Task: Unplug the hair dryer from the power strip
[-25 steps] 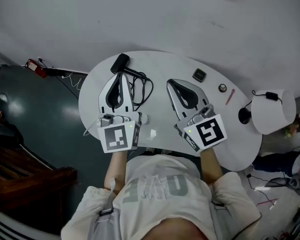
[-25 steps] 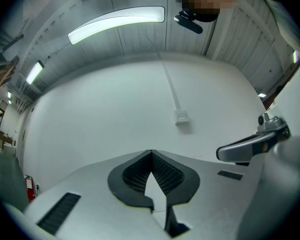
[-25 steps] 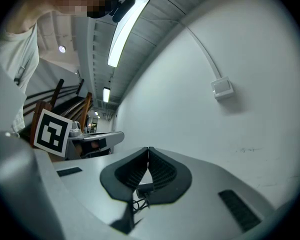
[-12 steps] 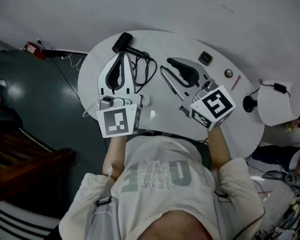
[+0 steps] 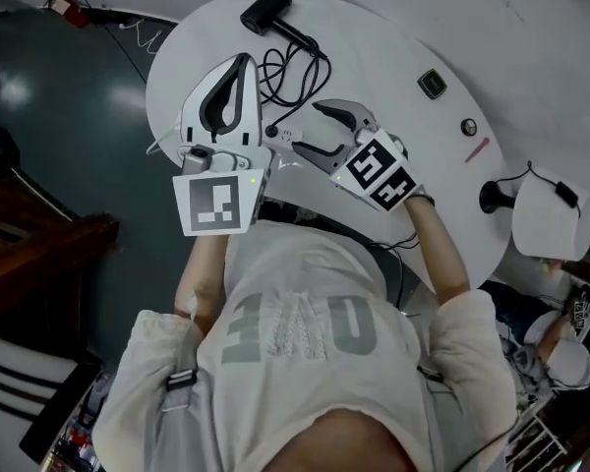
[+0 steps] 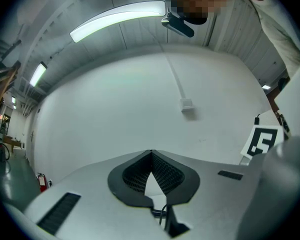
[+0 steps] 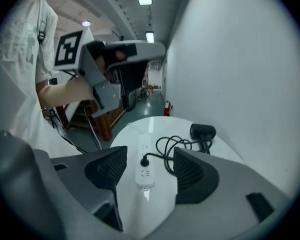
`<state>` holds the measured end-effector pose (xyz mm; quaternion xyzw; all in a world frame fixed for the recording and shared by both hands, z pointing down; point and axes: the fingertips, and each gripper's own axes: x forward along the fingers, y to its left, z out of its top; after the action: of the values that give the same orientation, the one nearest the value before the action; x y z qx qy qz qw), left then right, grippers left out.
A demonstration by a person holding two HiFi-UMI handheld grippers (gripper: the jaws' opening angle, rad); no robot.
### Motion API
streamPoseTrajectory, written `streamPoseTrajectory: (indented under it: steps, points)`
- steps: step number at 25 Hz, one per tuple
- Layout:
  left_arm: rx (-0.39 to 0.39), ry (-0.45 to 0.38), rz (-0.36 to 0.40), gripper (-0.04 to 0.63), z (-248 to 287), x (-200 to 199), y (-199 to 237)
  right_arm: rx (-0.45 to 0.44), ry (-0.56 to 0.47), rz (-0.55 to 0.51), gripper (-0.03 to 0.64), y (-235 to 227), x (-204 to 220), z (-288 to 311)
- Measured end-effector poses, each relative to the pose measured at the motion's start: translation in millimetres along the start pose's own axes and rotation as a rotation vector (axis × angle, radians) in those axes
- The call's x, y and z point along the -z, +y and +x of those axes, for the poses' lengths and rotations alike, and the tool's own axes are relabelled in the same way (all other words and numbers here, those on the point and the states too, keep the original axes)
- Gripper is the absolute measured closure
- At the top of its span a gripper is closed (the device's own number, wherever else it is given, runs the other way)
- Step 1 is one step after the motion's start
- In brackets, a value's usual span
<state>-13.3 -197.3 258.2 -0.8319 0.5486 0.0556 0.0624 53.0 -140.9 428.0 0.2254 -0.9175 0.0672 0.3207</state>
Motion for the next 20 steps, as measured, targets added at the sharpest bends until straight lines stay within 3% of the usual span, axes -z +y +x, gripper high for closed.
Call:
streamPoseTrajectory:
  steps: [9, 16, 20]
  points:
    - [-0.059, 0.064, -0.02, 0.581, -17, 34, 20, -0.069, 0.301, 0.022, 0.341, 10, 94, 72]
    - [-0.096, 0.108, -0.035, 0.581, -26, 55, 29, -0.063, 0.382, 0.027, 0.342, 13, 117, 99]
    - [-0.098, 0.122, -0.029, 0.581, -29, 61, 29, -0.031, 0.408, -0.009, 0.384, 10, 116, 103]
